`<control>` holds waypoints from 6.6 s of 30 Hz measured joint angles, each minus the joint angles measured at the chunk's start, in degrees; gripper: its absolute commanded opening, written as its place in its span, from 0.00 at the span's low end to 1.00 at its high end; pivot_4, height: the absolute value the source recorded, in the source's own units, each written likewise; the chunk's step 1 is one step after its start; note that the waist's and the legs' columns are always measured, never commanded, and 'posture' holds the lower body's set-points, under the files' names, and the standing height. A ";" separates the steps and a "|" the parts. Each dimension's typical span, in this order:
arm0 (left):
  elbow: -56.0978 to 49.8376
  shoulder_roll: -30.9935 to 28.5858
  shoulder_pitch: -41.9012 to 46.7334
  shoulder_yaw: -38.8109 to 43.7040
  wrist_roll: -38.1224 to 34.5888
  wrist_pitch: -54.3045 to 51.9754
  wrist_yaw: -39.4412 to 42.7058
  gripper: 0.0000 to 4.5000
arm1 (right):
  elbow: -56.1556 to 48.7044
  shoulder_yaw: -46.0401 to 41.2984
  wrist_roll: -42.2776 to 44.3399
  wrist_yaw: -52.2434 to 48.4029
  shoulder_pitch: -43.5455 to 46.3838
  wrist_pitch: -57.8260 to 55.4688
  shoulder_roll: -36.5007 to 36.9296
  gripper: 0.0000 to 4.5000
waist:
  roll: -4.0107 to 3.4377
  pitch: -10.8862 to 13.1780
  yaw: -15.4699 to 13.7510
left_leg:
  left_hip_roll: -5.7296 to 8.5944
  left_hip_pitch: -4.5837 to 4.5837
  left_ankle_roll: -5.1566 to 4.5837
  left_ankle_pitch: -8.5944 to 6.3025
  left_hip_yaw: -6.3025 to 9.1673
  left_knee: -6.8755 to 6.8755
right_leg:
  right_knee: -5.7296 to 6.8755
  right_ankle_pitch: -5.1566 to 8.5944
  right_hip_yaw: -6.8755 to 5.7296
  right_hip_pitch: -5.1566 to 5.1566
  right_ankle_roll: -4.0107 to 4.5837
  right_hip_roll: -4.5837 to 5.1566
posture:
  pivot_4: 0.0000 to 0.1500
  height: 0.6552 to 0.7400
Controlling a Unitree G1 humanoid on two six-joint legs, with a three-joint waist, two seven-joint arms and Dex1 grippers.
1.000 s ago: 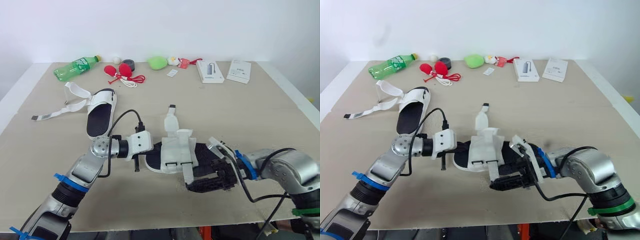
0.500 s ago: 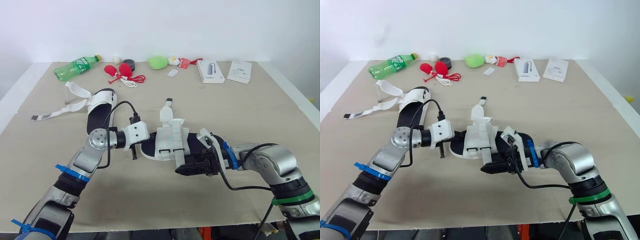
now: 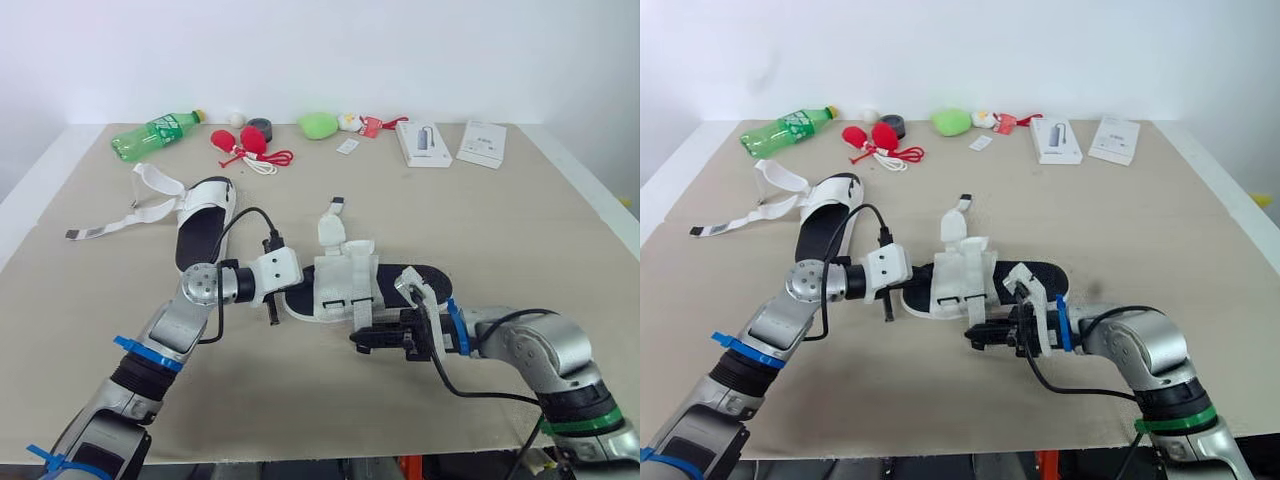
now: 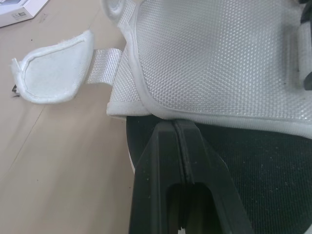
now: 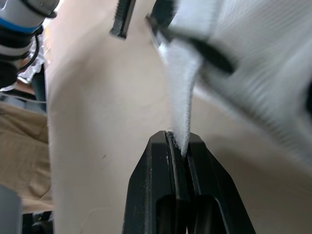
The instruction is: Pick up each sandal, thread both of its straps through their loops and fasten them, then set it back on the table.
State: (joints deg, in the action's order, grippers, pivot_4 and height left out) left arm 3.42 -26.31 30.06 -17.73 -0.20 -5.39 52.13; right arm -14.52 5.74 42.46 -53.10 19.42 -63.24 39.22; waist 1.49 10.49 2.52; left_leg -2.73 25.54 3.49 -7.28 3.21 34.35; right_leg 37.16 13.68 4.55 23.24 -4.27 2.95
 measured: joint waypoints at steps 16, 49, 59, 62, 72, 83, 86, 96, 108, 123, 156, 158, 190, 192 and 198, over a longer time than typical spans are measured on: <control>-0.13 0.57 -0.12 -0.09 0.16 -0.02 0.71 0.00 | -7.67 -3.66 6.74 -1.12 -9.14 -6.98 7.46 0.01 | 0.10 -0.07 -0.60 | 0.01 0.00 0.00 -0.02 0.03 0.01 | 0.00 0.06 -0.01 -0.04 0.00 0.00 | 1.00 1.00; 1.53 1.22 0.94 -0.43 0.32 0.65 0.93 0.00 | 7.97 -0.03 -20.71 -35.01 -3.96 74.91 14.31 0.89 | 0.11 -0.07 -0.72 | 0.02 -0.04 0.08 -0.07 -0.01 0.05 | -0.02 0.05 -0.04 -0.04 -0.06 0.01 | 1.00 1.00; 1.58 0.96 0.92 -0.41 0.30 0.45 0.93 0.00 | 29.59 6.42 -25.27 -34.97 3.90 134.19 4.28 0.89 | 0.07 -0.05 -0.46 | 0.02 -0.43 0.09 -0.05 -0.01 -0.04 | -0.02 0.06 0.00 -0.38 -0.01 0.01 | 1.00 1.00; 1.57 0.84 0.90 -0.41 0.30 0.35 0.93 0.00 | 31.76 7.88 -28.16 -32.35 4.33 138.19 3.08 0.89 | 0.07 -0.05 -0.46 | 0.02 -0.46 0.09 -0.04 -0.01 -0.03 | -0.02 0.05 0.01 -0.42 0.01 0.01 | 1.00 1.00; 1.04 0.74 0.85 -0.39 0.30 -0.08 0.91 0.00 | 35.02 10.19 -38.84 -17.53 6.09 140.29 0.90 0.61 | 0.07 -0.05 -0.47 | 0.02 -0.54 0.09 -0.02 -0.01 -0.03 | 0.00 0.02 0.03 -0.49 0.06 0.01 | 1.00 1.00; 1.05 0.83 0.85 -0.41 0.31 -0.05 0.90 0.00 | 31.95 18.58 -37.25 -10.53 6.91 136.48 7.83 0.03 | 0.07 -0.05 -0.47 | 0.02 -0.53 0.09 -0.02 -0.01 -0.03 | -0.01 0.04 0.06 -0.50 0.06 0.01 | 1.00 1.00; 1.09 0.92 0.83 -0.48 0.33 -0.01 0.89 0.00 | 26.57 19.48 -27.36 -10.26 3.33 124.70 9.24 0.03 | 0.07 -0.05 -0.49 | 0.02 -0.53 0.09 -0.02 0.00 -0.04 | 0.00 0.05 0.07 -0.51 0.06 0.01 | 1.00 1.00; 1.33 1.05 0.84 -0.48 0.54 0.05 0.80 0.00 | 11.95 14.38 -0.37 -2.80 4.53 63.44 7.00 0.03 | 0.07 -0.05 -0.59 | 0.01 -0.51 0.06 0.00 -0.01 0.06 | 0.03 -0.02 0.09 -0.47 0.12 0.01 | 1.00 1.00; 1.36 1.55 0.80 -0.51 0.96 0.27 0.83 0.00 | 21.24 5.69 -4.33 3.59 15.27 43.76 -1.60 0.03 | 0.07 -0.05 -0.60 | 0.01 -0.34 0.06 -0.01 0.00 0.00 | 0.02 0.01 0.08 -0.30 0.02 -0.04 | 1.00 1.00; 1.45 1.51 0.77 -0.50 1.19 0.53 0.88 0.00 | 21.90 2.99 -10.07 -0.53 15.31 37.45 -4.21 0.03 | 0.06 -0.05 -0.45 | 0.01 -0.35 0.06 -0.01 0.00 -0.01 | 0.03 0.01 0.09 -0.29 0.02 -0.06 | 1.00 1.00; 1.65 1.65 0.33 -0.32 1.39 1.30 0.66 0.00 | 27.57 -0.42 -20.47 0.32 23.36 42.91 -11.77 0.16 | 0.04 -0.05 0.09 | 0.01 -0.34 0.06 -0.01 -0.01 -0.02 | 0.03 -0.04 0.10 -0.25 0.00 -0.06 | 1.00 1.00; 1.60 1.66 0.33 -0.35 1.39 1.28 0.68 0.00 | 26.28 -0.62 -19.50 -0.82 25.27 41.68 -12.16 0.01 | 0.04 -0.05 0.08 | 0.01 -0.34 0.06 -0.01 0.00 -0.03 | 0.03 -0.04 0.09 -0.26 -0.01 -0.06 | 1.00 1.00; -1.65 0.97 -0.92 -0.47 1.24 0.59 1.09 0.00 | 63.03 7.34 -40.27 -9.72 36.80 62.18 -12.08 0.01 | 0.02 -0.04 0.20 | 0.01 -0.37 0.07 -0.01 0.00 -0.41 | 0.03 -0.01 0.09 -0.15 -0.21 -0.08 | 1.00 1.00; -1.65 0.97 -0.92 -0.46 1.11 0.61 1.43 0.00 | 63.01 7.16 -40.39 -10.29 36.60 62.16 -11.79 0.01 | 0.02 -0.04 0.20 | 0.01 -0.37 0.07 -0.01 0.00 -0.42 | 0.03 0.00 0.09 -0.15 -0.21 -0.09 | 1.00 1.00; -0.51 0.02 -0.08 -0.34 0.25 2.61 3.63 0.00 | 57.24 5.22 -39.15 -12.98 32.52 57.30 -9.83 0.01 | 0.02 -0.04 0.11 | 0.01 -0.37 0.07 -0.01 0.01 -0.44 | 0.03 0.03 0.08 -0.16 -0.22 -0.08 | 1.00 1.00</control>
State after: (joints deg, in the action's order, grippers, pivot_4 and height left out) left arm 2.91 -26.28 29.98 -18.07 0.05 -2.77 55.76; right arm 42.73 10.96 3.31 -66.08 51.95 -5.94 29.39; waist 1.51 10.45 2.63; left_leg -2.73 25.17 3.56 -7.30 3.22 33.92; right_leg 37.18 13.71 4.63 23.08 -4.49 2.86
